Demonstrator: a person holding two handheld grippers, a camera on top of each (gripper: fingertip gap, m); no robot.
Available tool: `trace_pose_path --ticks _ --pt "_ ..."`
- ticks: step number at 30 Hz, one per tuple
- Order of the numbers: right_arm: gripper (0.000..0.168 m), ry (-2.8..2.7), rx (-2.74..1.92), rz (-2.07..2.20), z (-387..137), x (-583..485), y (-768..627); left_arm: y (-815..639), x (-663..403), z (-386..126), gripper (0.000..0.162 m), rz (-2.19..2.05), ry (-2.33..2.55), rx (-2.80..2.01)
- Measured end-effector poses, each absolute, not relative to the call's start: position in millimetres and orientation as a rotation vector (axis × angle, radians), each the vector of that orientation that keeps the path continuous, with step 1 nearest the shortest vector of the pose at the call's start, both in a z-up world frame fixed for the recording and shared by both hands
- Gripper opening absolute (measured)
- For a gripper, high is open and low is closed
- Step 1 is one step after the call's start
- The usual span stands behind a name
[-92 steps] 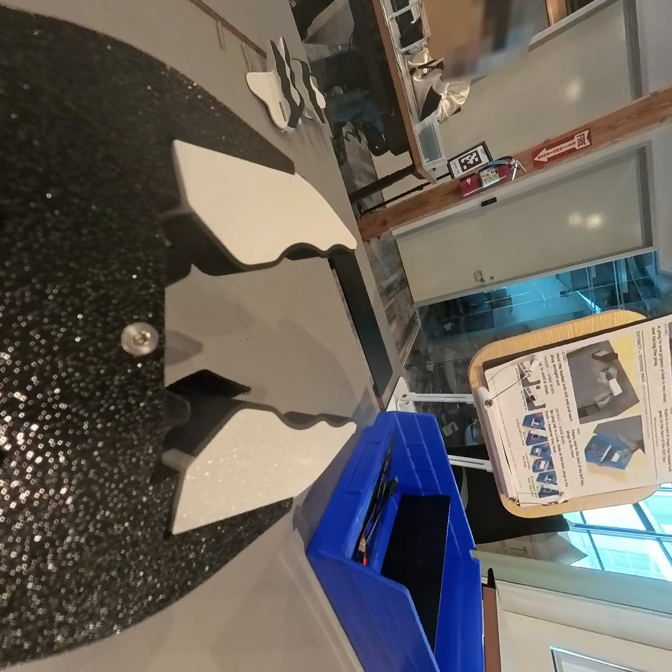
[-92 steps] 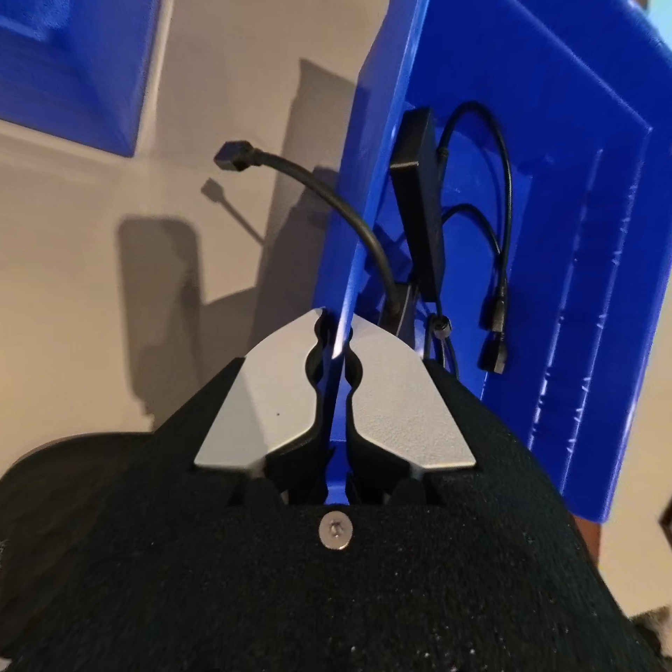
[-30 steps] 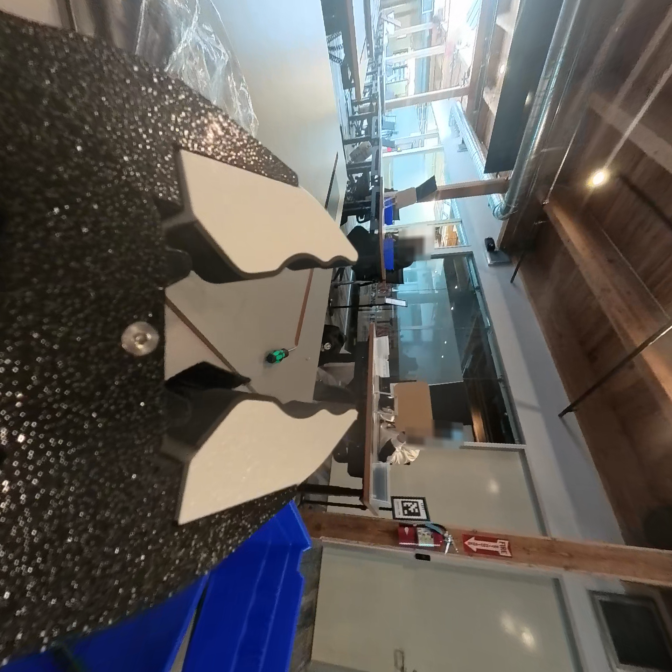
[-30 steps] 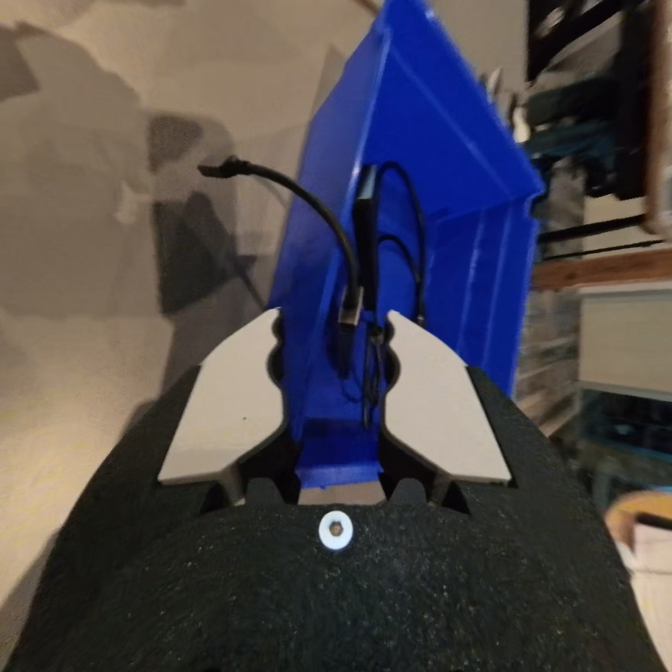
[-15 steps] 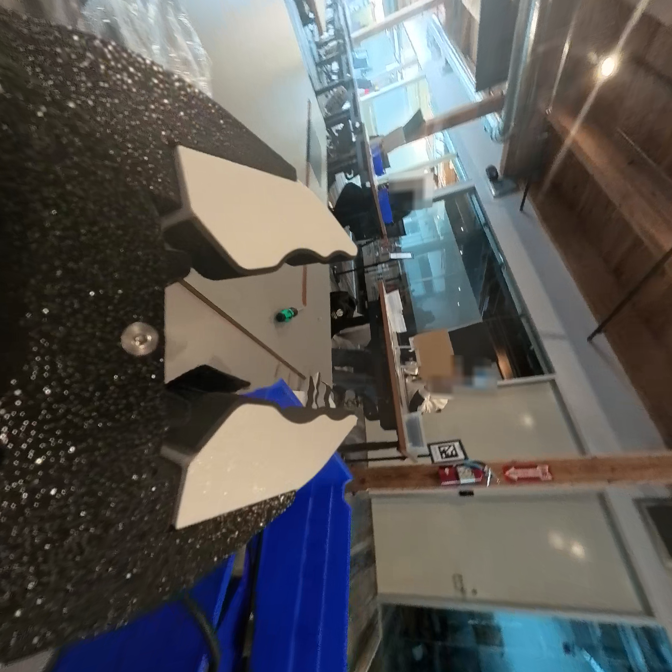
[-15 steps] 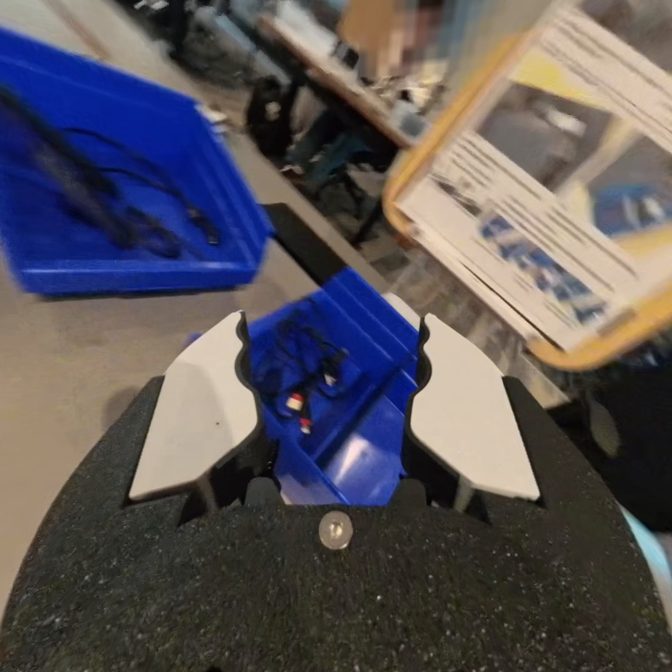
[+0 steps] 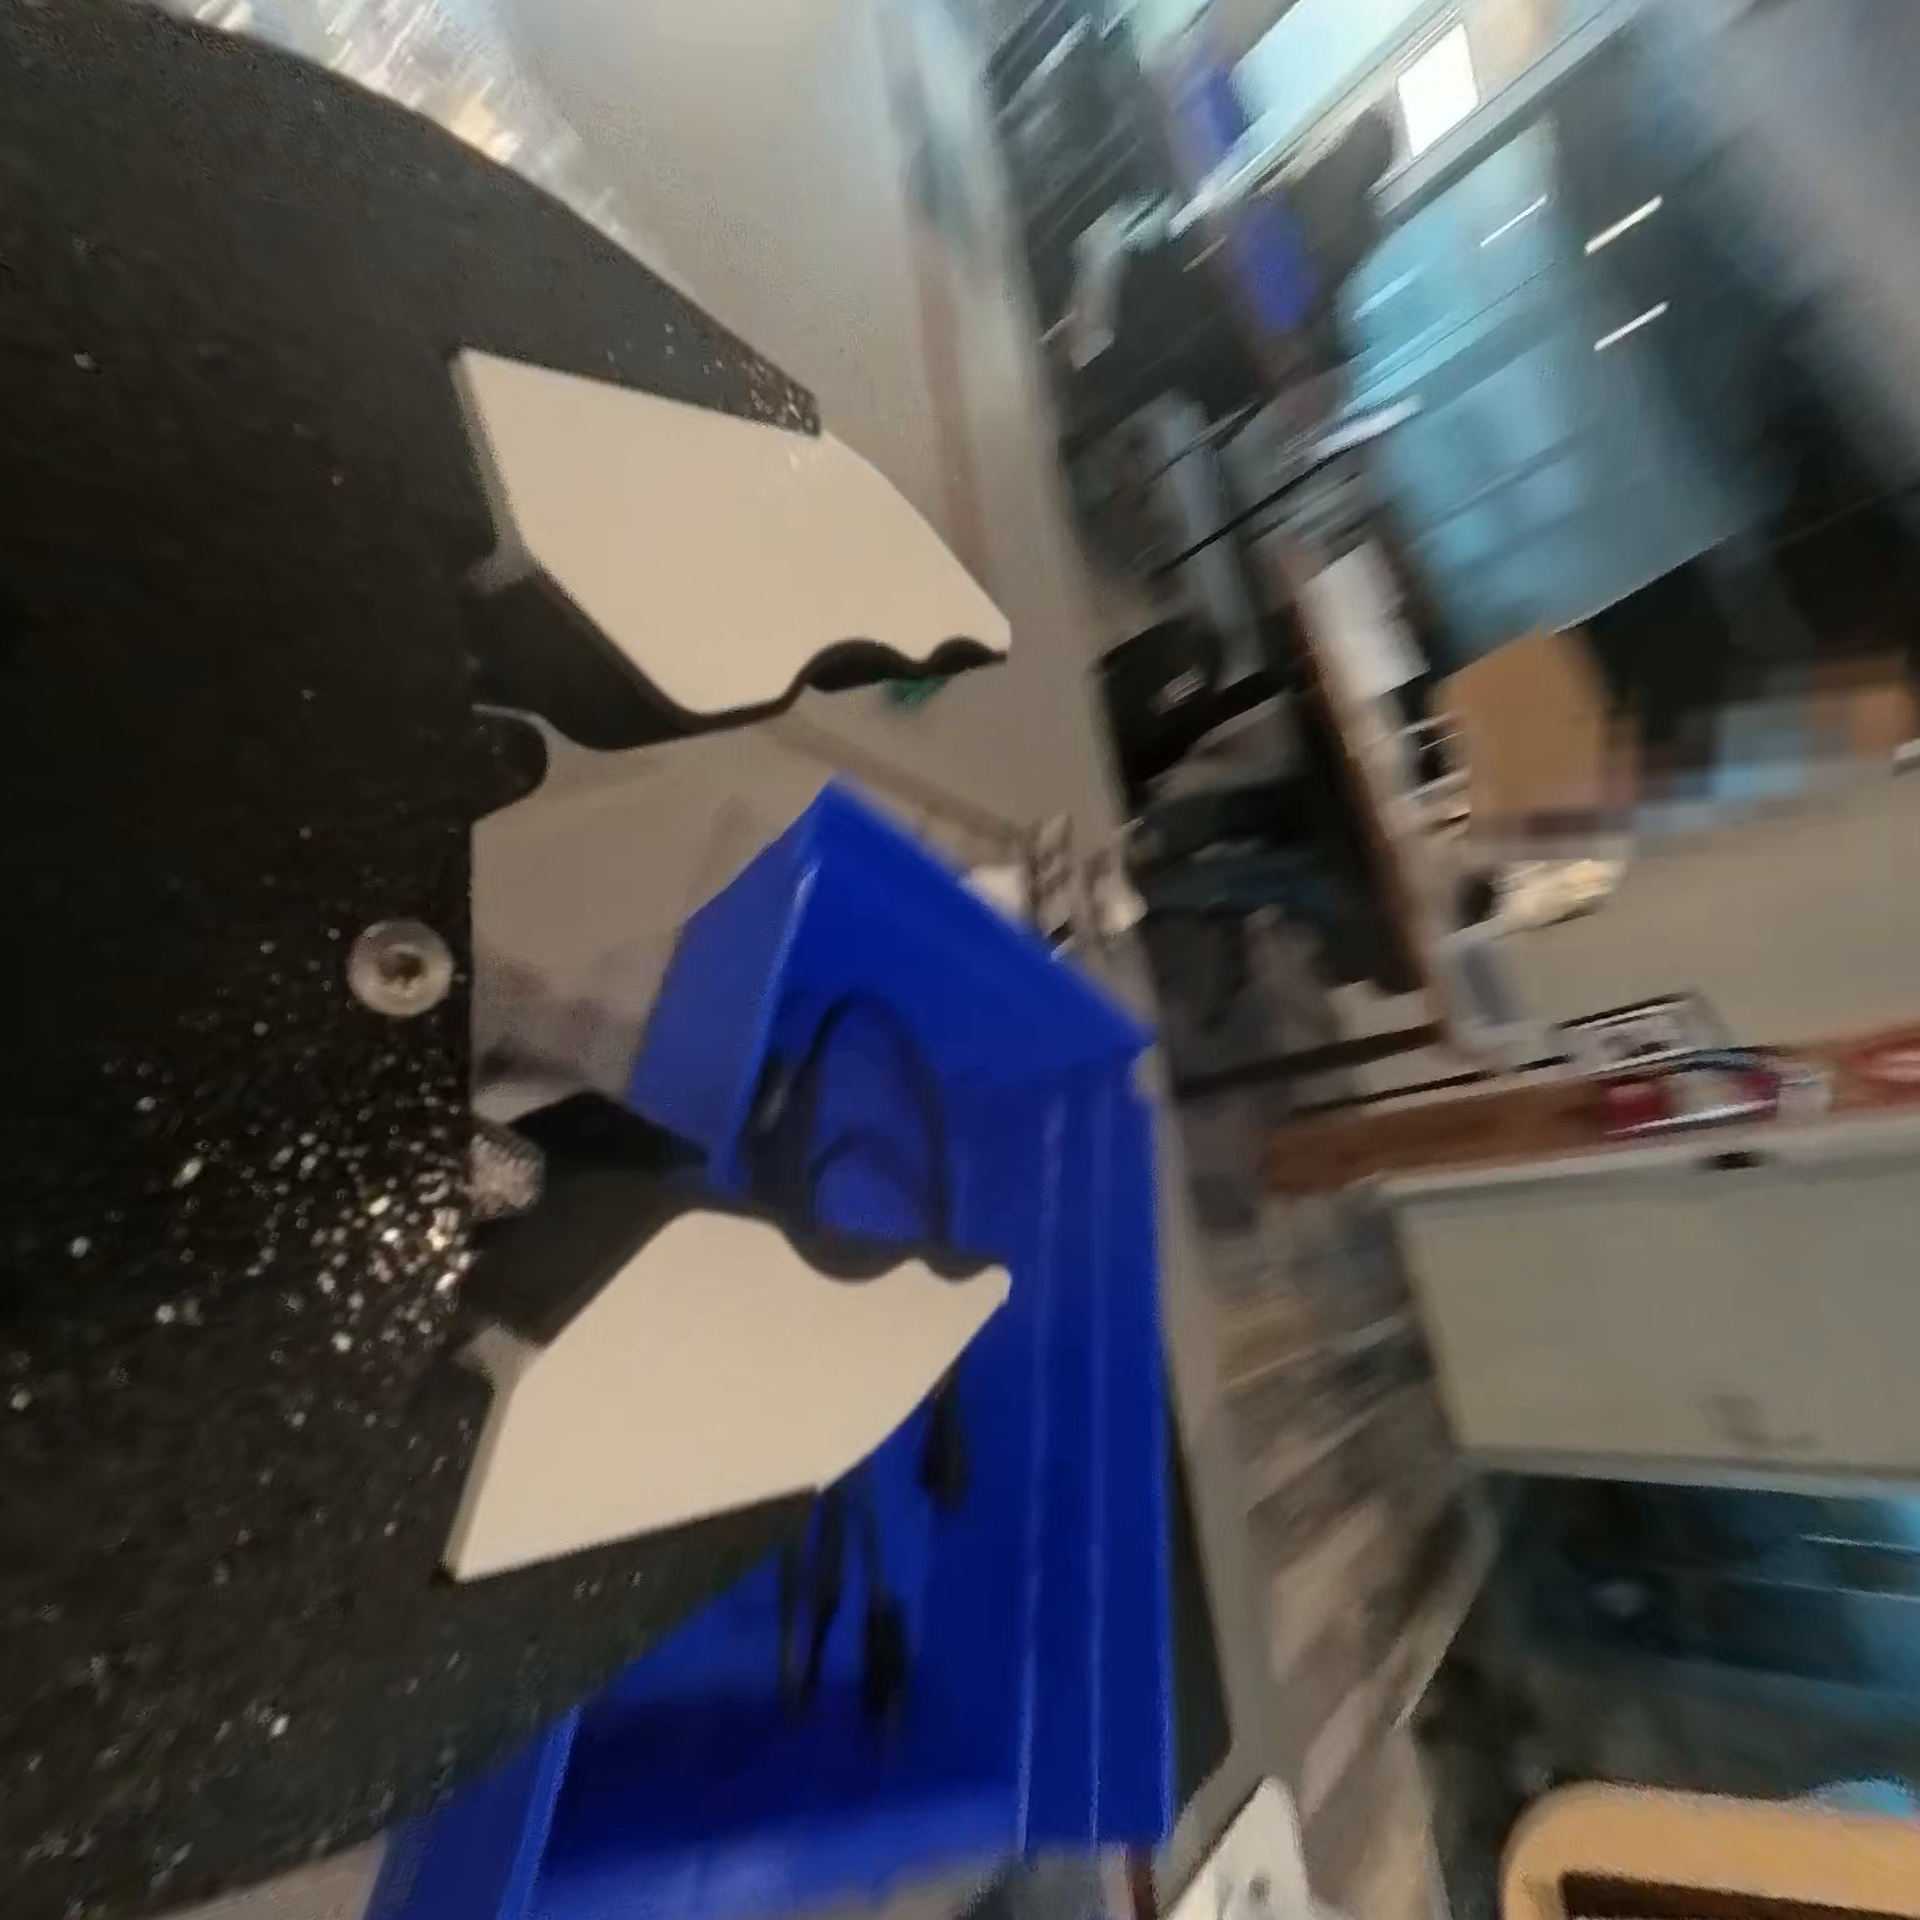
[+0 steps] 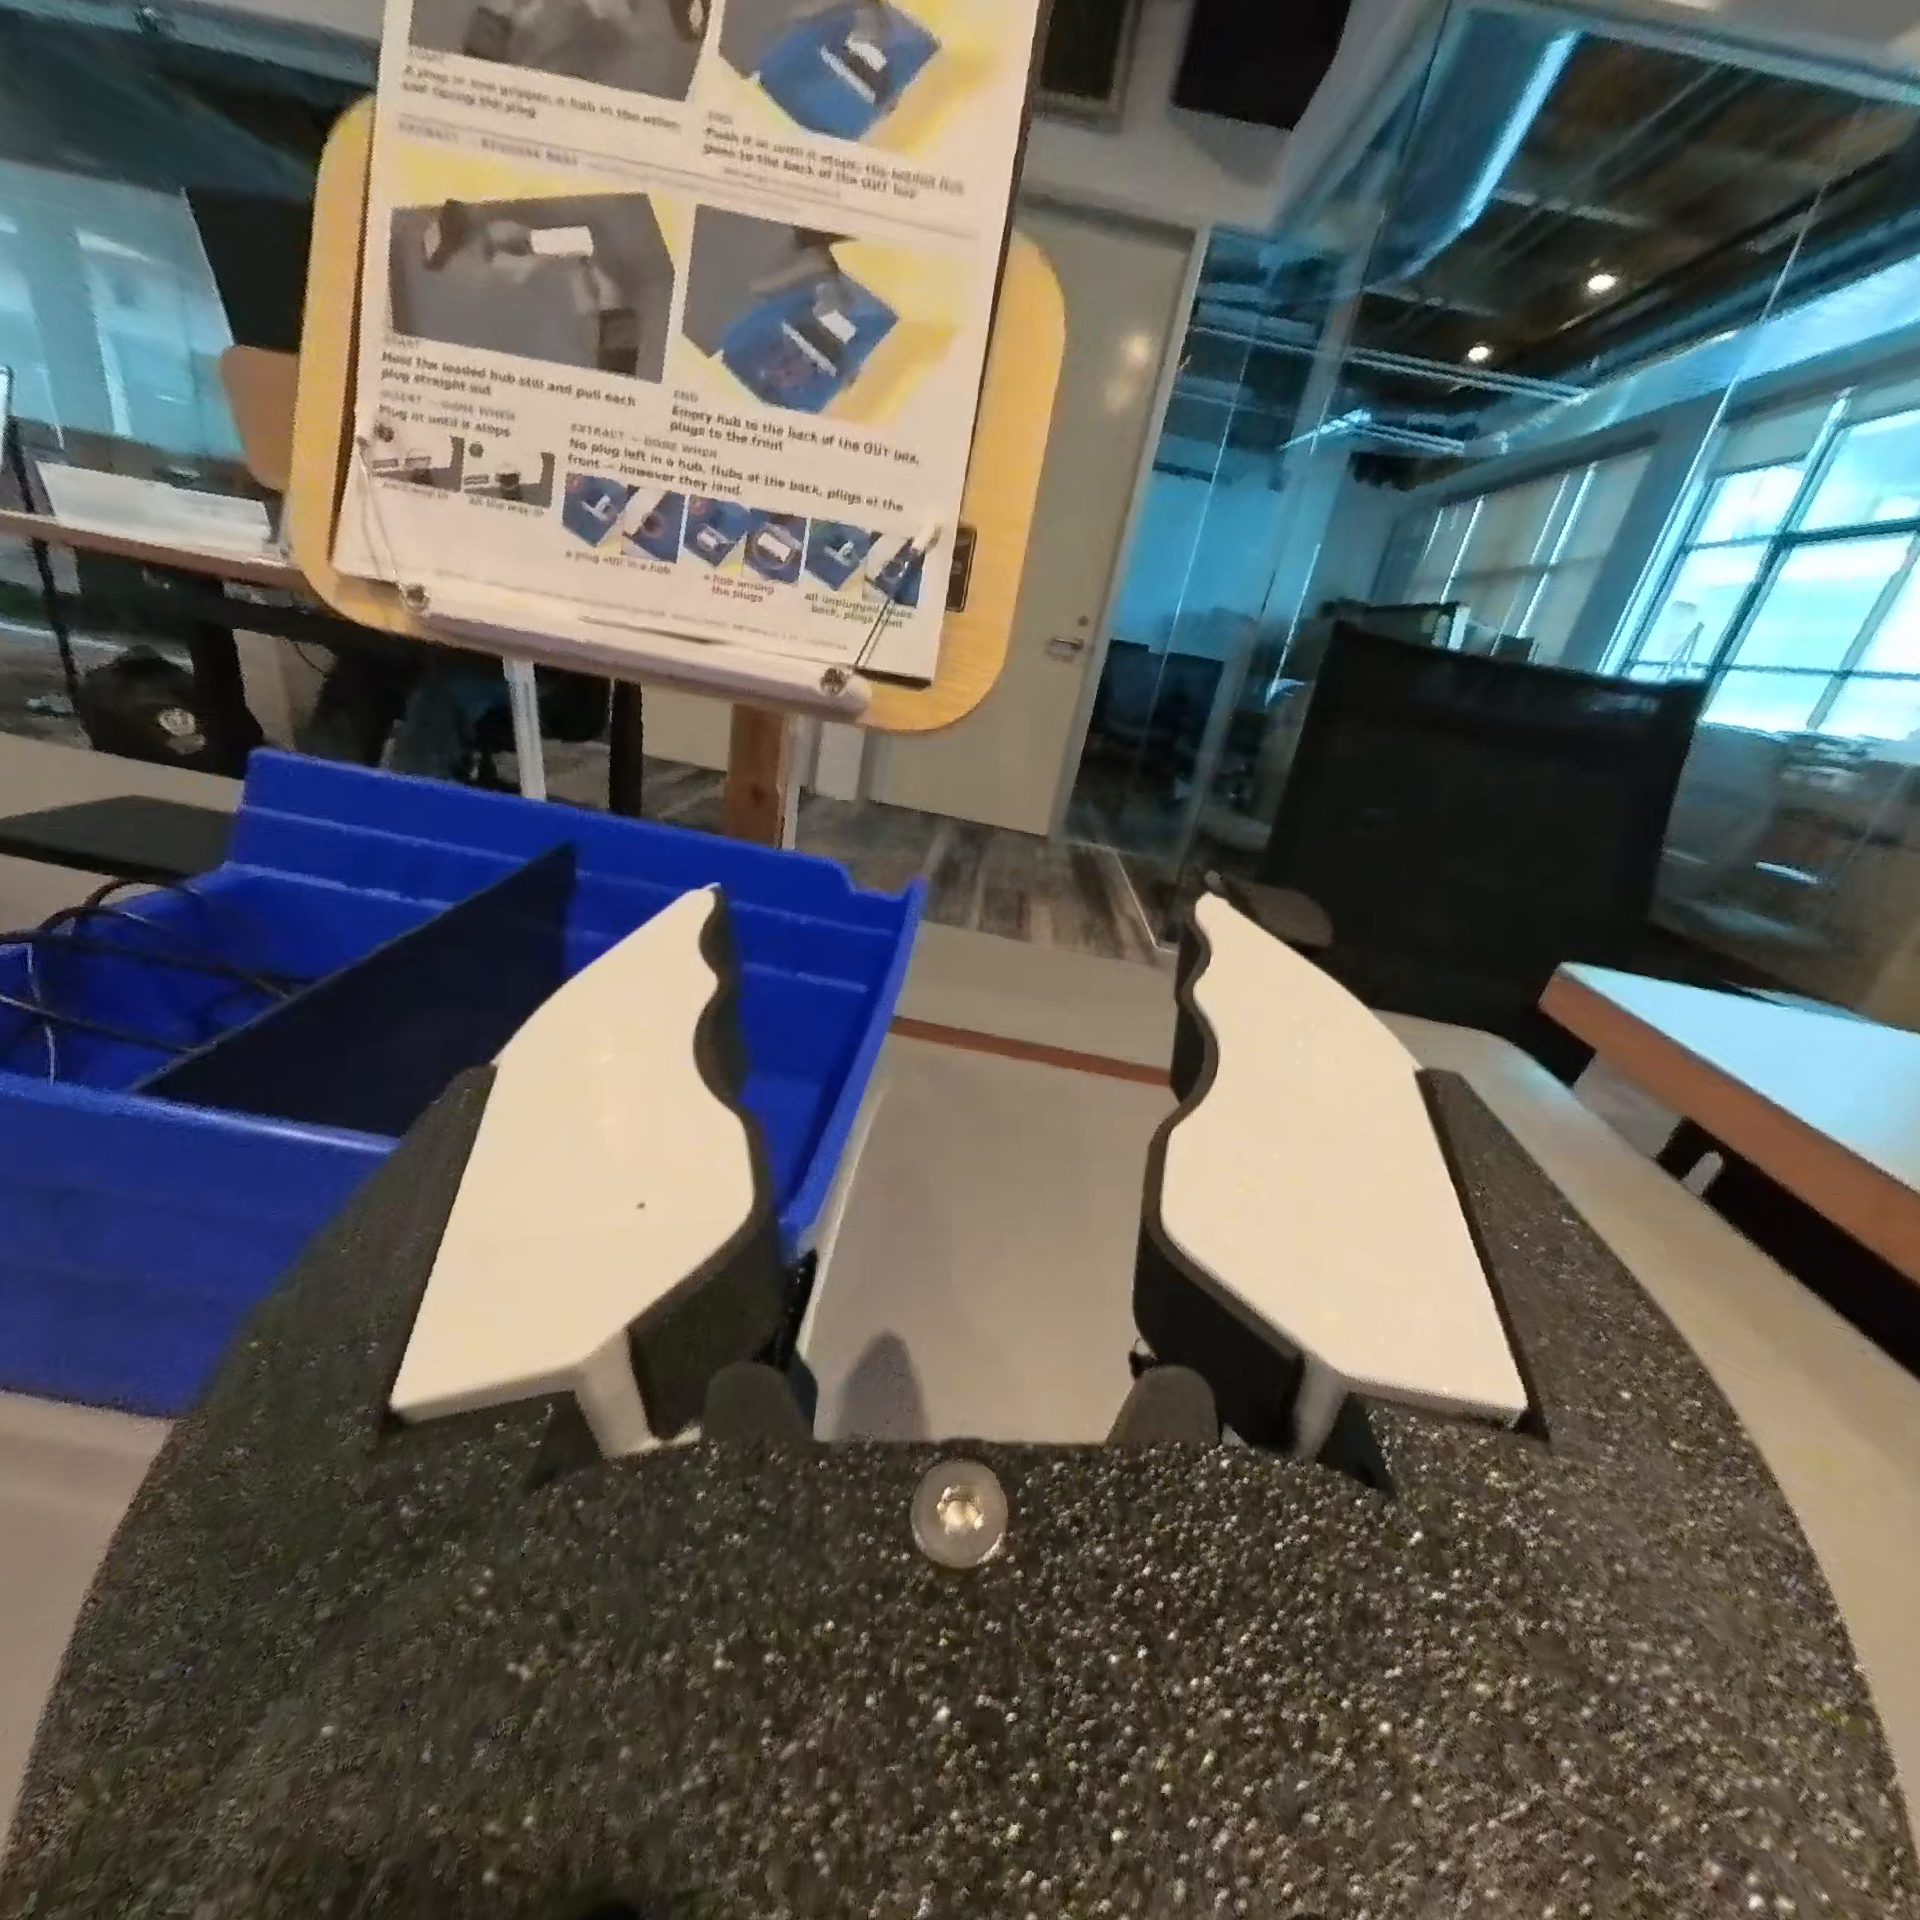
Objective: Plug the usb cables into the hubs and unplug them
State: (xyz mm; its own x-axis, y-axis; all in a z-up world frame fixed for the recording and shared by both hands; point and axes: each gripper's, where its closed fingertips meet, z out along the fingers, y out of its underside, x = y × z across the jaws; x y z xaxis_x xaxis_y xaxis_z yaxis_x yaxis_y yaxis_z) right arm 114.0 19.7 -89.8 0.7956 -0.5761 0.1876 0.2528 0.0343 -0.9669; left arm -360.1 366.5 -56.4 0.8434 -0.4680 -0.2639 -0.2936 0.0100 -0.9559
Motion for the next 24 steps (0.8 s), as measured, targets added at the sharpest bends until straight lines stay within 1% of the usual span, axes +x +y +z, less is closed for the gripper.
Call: trace_pose_path --ticks 1,2,4,14,18,20,21,24 --pt "0.081 0.284 -1.413 -0.648 -94 114 21 362 -353 -64 0.11 -0.199 0.613 -1.659" --pt "0.081 0.278 -1.421 -0.653 -96 114 22 358 -344 -71 0.121 -0.249 0.61 -1.712" --pt "0.08 0.261 -1.411 -0.666 -95 113 22 352 -332 -81 0.124 -0.265 0.618 -1.757" --pt "0.077 0.234 -1.401 -0.674 -93 107 24 342 -307 -131 0.128 0.166 0.888 -1.93" --pt "0.076 0.239 -1.399 -0.67 -92 107 22 344 -313 -142 0.13 0.26 0.91 -2.003" --pt "0.075 0.24 -1.399 -0.666 -92 107 22 348 -325 -145 0.13 0.375 0.916 -2.031" --pt "0.075 0.241 -1.4 -0.662 -92 107 22 350 -329 -145 0.127 0.404 0.911 -2.036" --pt "0.075 0.239 -1.403 -0.66 -93 107 23 352 -333 -145 0.125 0.424 0.899 -2.049"
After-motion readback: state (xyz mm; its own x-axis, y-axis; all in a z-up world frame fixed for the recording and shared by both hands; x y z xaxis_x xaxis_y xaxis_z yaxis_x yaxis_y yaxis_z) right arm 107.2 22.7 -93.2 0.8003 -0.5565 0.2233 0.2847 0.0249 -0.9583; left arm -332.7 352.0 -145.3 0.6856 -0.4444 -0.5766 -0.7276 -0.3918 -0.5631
